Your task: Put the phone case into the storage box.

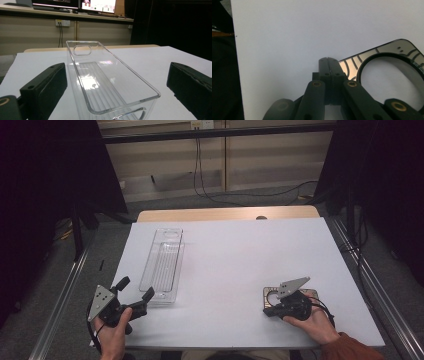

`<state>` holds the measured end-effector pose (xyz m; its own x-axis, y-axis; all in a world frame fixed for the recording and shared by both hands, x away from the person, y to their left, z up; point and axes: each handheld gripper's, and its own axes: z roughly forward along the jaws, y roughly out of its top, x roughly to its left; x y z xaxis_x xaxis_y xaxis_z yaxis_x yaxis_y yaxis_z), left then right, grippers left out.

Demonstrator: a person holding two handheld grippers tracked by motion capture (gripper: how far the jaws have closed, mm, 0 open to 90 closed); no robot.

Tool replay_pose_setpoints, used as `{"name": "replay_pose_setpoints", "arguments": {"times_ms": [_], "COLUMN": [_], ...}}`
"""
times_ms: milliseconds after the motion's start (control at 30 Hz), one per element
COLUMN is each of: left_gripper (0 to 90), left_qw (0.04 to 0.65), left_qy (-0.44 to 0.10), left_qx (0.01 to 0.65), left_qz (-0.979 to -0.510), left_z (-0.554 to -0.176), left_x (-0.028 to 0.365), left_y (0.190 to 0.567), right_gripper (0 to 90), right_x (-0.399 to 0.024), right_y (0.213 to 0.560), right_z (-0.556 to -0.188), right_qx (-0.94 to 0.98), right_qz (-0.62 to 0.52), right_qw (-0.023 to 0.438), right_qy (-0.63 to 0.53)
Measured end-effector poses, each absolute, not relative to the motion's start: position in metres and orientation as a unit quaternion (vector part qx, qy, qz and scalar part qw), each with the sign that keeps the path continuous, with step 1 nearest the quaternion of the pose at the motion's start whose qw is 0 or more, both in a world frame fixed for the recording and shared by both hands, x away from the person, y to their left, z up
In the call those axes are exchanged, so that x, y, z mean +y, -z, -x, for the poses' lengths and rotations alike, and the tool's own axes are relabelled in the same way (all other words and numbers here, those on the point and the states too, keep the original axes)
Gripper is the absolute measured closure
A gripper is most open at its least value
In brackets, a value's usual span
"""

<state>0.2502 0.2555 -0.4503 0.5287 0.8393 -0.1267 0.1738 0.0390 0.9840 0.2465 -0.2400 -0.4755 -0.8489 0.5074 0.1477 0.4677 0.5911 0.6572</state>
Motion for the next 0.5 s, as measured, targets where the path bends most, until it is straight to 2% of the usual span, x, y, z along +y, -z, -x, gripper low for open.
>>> {"name": "replay_pose_setpoints", "arguments": {"times_ms": [500], "left_gripper": [3.0], "left_qw": [0.602], "left_qy": [-0.270], "left_qx": [0.392], "left_qz": [-0.641], "left_z": [-0.255], "left_x": [0.252], "left_y": [0.451], "right_gripper": [90.0], "right_x": [-0.239], "right_y": [0.476], "right_z": [-0.262], "right_qx": [0.886], "right_qz": [-0.294], "right_qw": [0.037], "right_qy": [-0.357]}}
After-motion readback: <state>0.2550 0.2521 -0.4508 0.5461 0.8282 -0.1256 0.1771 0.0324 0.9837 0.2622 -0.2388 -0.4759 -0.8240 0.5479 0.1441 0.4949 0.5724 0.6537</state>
